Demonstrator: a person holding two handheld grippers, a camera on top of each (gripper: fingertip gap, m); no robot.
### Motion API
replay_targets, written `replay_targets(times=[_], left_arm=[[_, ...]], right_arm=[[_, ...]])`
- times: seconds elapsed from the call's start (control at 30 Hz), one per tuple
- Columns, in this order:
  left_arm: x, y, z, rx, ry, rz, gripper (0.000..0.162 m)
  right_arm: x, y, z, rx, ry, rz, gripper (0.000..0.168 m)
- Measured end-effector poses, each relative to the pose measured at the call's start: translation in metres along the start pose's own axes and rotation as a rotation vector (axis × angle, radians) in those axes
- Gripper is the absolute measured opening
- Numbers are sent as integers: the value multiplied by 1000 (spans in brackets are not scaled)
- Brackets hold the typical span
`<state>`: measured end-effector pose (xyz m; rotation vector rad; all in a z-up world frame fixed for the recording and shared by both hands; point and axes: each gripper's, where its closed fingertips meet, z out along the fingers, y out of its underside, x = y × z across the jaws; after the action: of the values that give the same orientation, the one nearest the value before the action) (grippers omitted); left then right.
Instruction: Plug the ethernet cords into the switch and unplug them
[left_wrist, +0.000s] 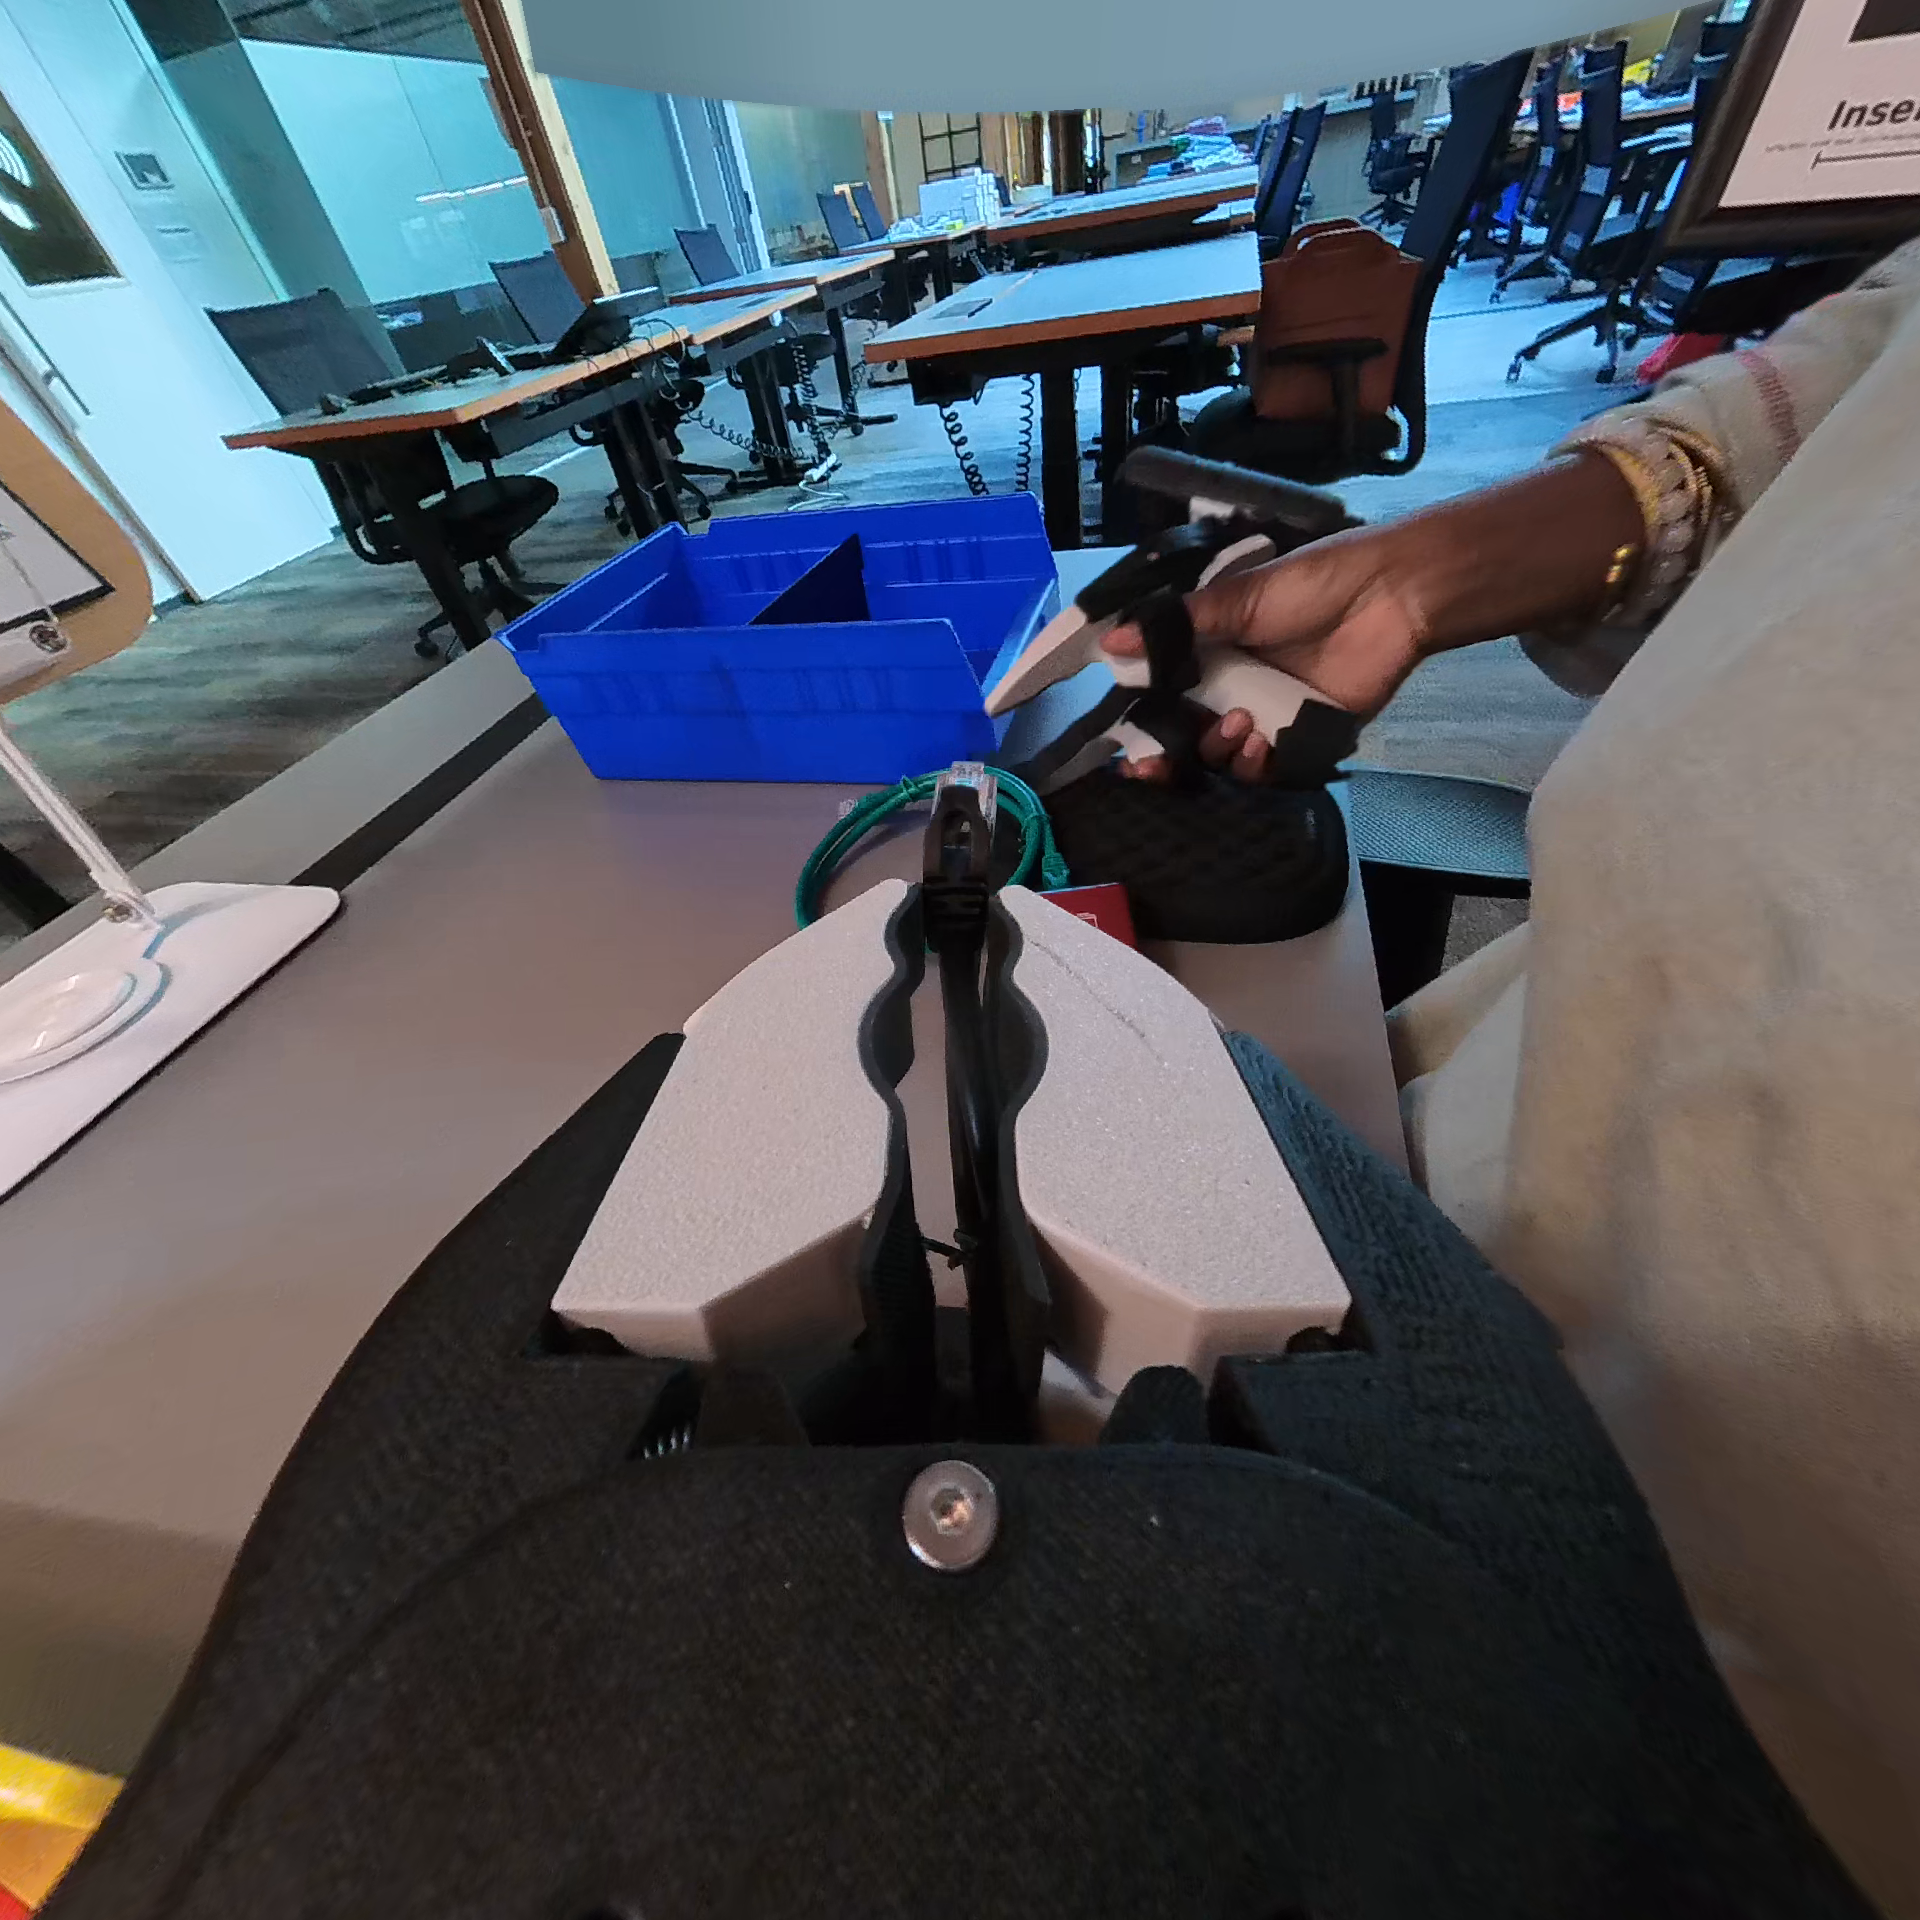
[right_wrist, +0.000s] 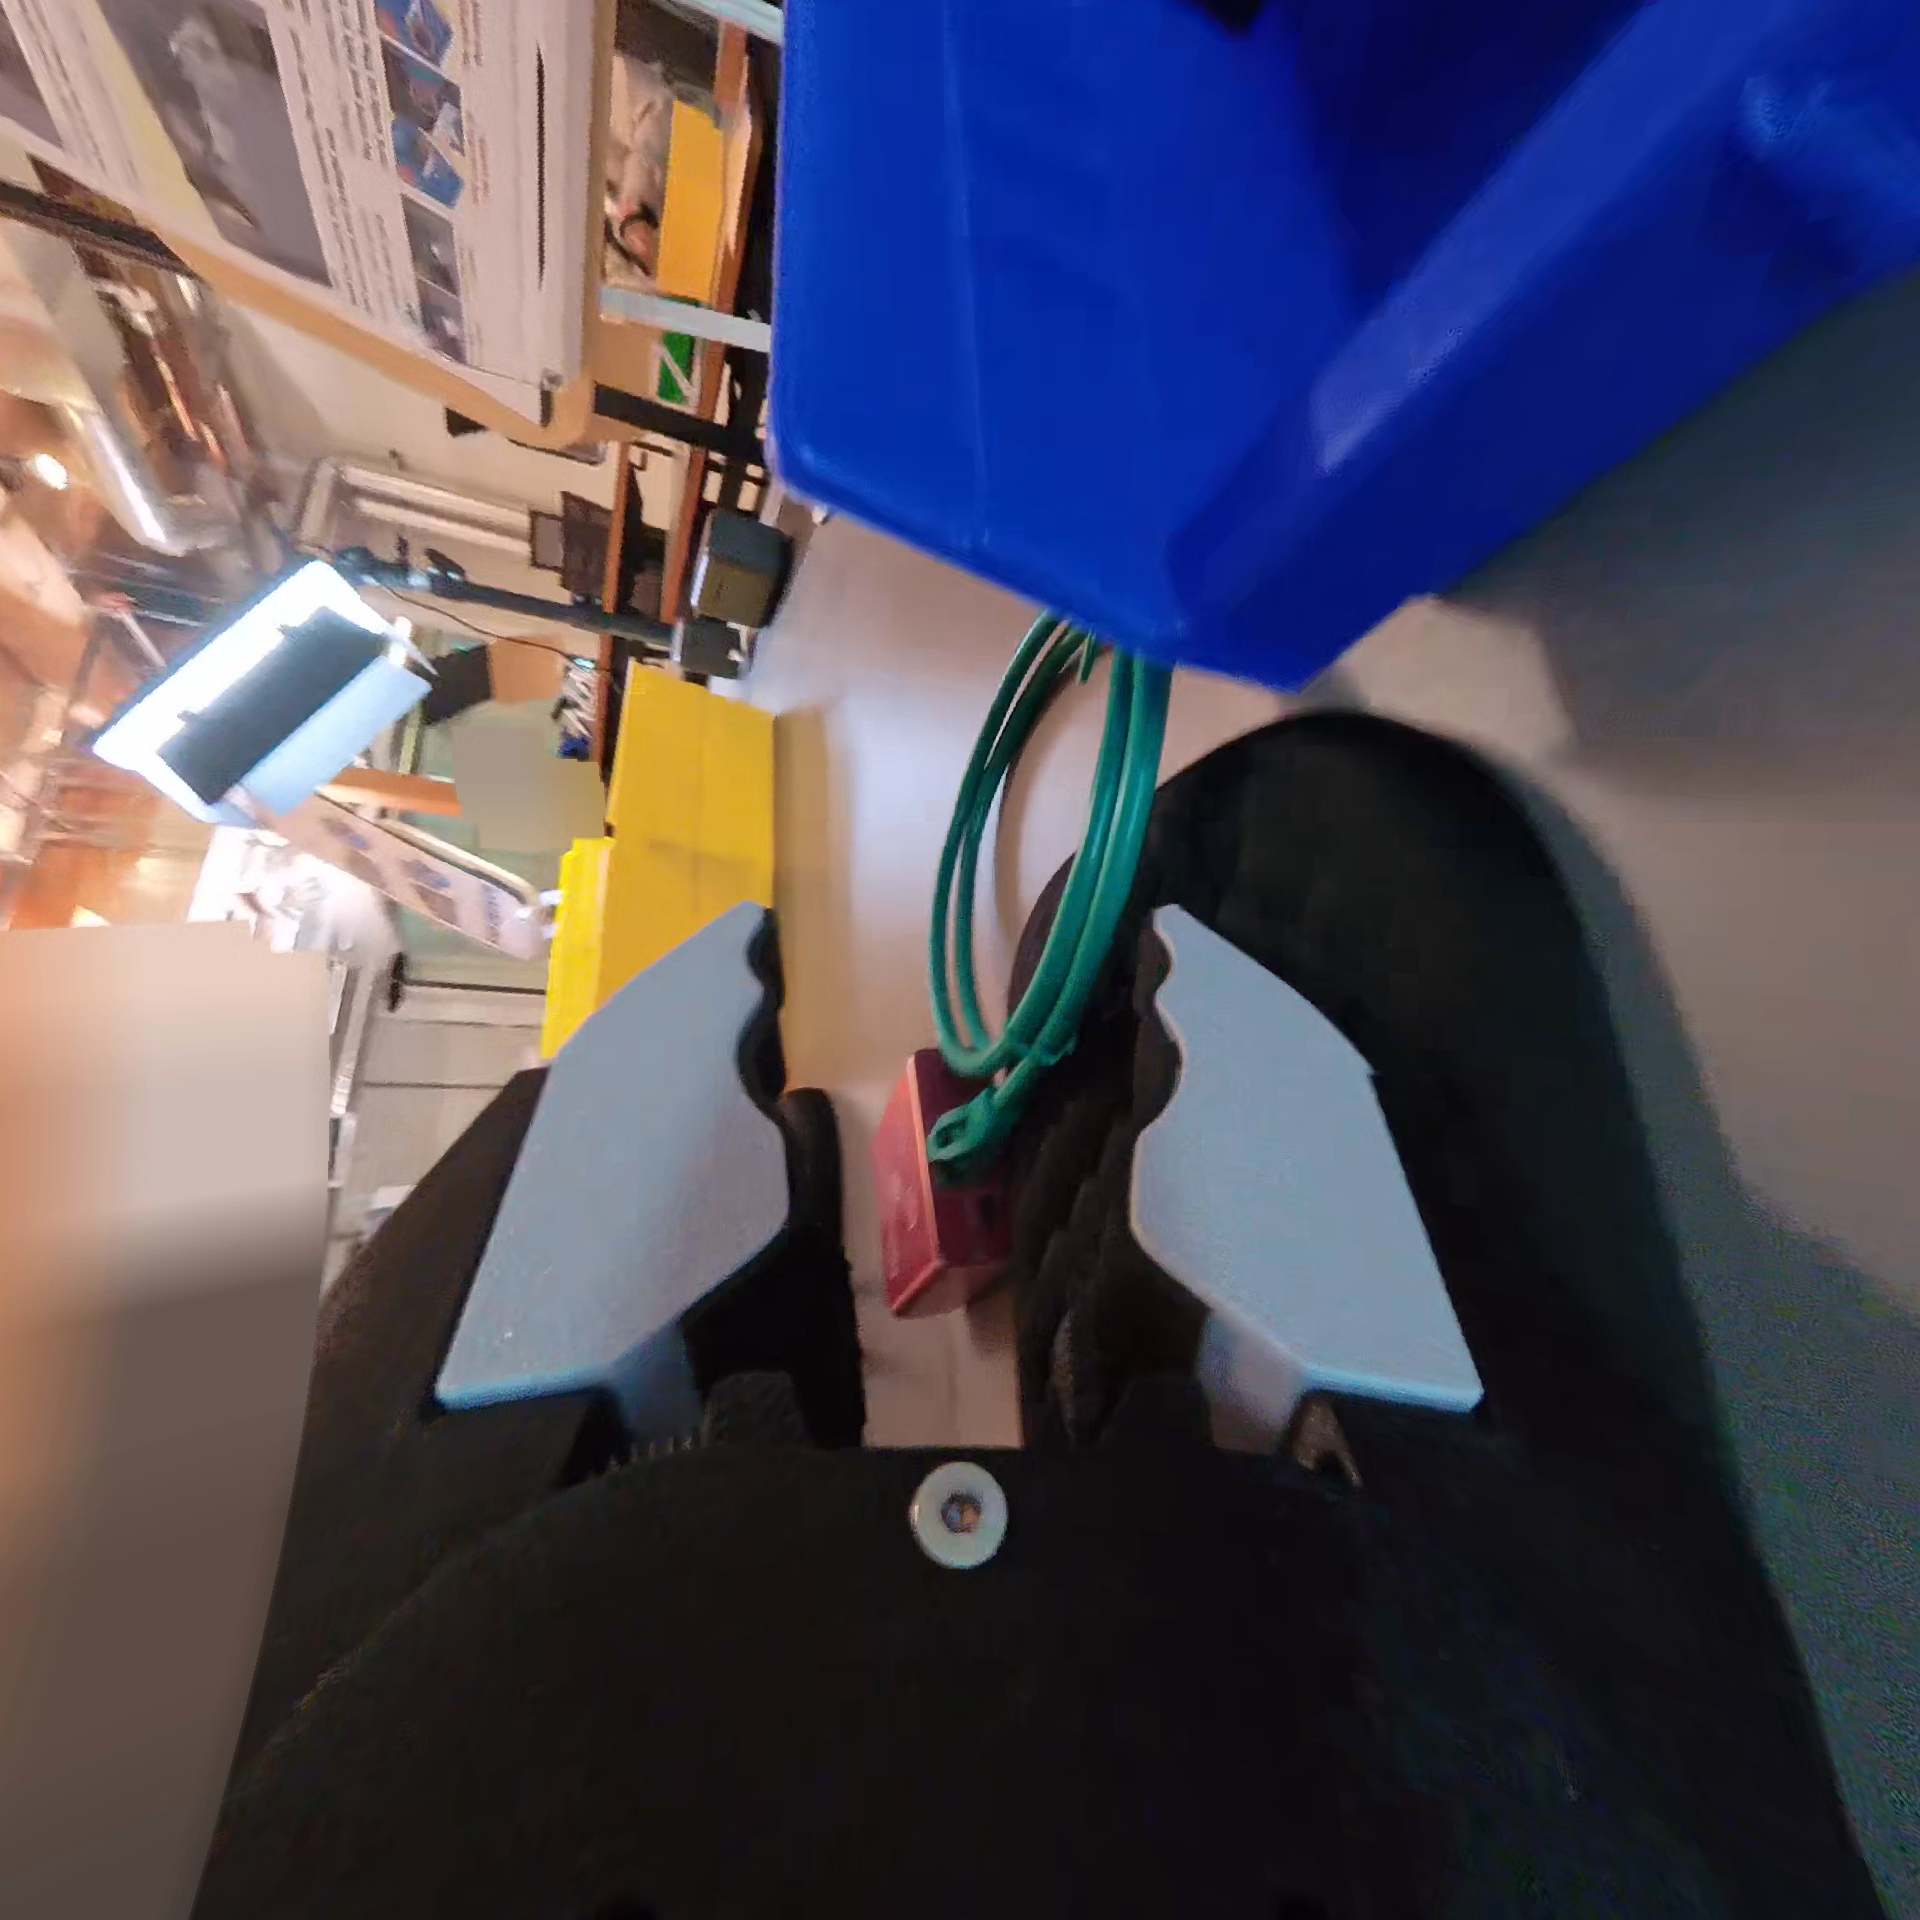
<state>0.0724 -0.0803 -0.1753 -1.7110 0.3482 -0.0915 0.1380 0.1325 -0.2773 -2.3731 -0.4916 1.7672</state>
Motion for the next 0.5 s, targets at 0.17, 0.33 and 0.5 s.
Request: replay_targets(times=[0.17, 0.33, 0.5], left_arm=[[-2, 0, -3, 21, -3, -10, 11], [-5, 1, -4, 27, -9, -9, 11], [-7, 0, -6, 23, -20, -5, 11]], right_arm=[[9, 10, 16, -145, 26, -93, 30], [-7, 10, 23, -147, -69, -204, 11], [-70, -2, 16, -40, -214, -583, 9]])
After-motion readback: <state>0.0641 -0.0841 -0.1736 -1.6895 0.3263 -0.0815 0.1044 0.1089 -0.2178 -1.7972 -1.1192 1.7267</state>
